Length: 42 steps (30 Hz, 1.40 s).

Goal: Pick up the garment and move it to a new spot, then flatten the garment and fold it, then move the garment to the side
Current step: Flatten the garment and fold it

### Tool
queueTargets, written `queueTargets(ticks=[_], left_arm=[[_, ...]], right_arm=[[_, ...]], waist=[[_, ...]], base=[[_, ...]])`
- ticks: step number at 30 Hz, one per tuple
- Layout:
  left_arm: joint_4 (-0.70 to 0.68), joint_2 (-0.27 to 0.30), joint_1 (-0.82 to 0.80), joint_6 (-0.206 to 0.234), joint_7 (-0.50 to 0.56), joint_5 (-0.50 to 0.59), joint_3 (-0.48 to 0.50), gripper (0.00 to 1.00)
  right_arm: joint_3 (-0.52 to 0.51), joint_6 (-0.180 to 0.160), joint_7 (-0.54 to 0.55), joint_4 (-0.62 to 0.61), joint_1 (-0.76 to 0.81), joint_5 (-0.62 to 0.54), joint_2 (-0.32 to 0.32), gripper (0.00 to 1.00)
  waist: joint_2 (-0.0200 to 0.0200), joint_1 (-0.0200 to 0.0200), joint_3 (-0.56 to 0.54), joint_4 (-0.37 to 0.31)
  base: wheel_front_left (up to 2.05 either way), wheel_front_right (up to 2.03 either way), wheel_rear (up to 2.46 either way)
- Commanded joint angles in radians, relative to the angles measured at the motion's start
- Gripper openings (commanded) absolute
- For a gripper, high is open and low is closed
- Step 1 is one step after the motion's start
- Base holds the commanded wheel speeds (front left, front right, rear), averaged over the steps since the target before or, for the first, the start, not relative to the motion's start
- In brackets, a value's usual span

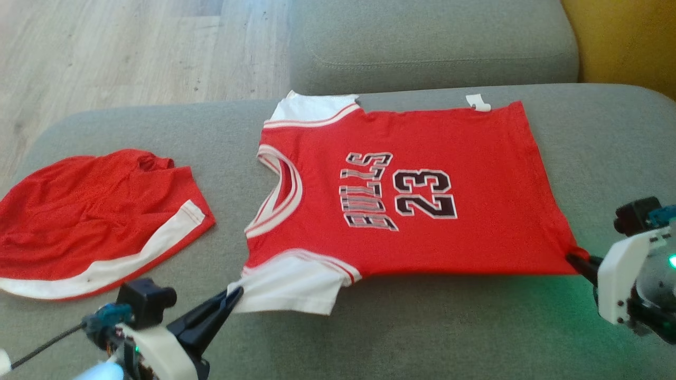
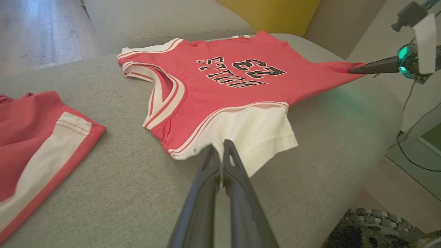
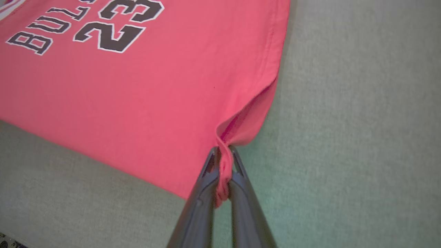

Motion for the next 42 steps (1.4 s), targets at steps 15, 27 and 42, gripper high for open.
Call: queueTargets(ticks=[15, 27, 42], left_arm=[[-0.097, 0.094, -0.124, 0.047, 0.036, 0.016, 0.09, 0.0], [0.044, 0.039, -0.327, -0.026, 0.118, 0.058, 0.083, 0.0], [0.292, -0.059, -0.566, -0.069, 0.159, 0.1, -0.003, 0.0]], right_arm=[[-0.144, 0.007, 0.075, -0.084, -0.004, -0.033, -0.035, 0.0], [-0.225, 0.007, 0.127, -0.038, -0.097, -0.119, 0.047, 0.0], [-0.232, 0.007, 0.155, 0.0, -0.197, -0.21, 0.111, 0.0]], waist=[[-0.0001, 0.0002, 0.083, -0.028], [-0.0001, 0.0002, 0.179, -0.031], [-0.0001, 0.0002, 0.266, -0.045]], base=[[0.0, 0.0, 0.0], [0.0, 0.0, 0.0], [0.0, 0.0, 0.0]])
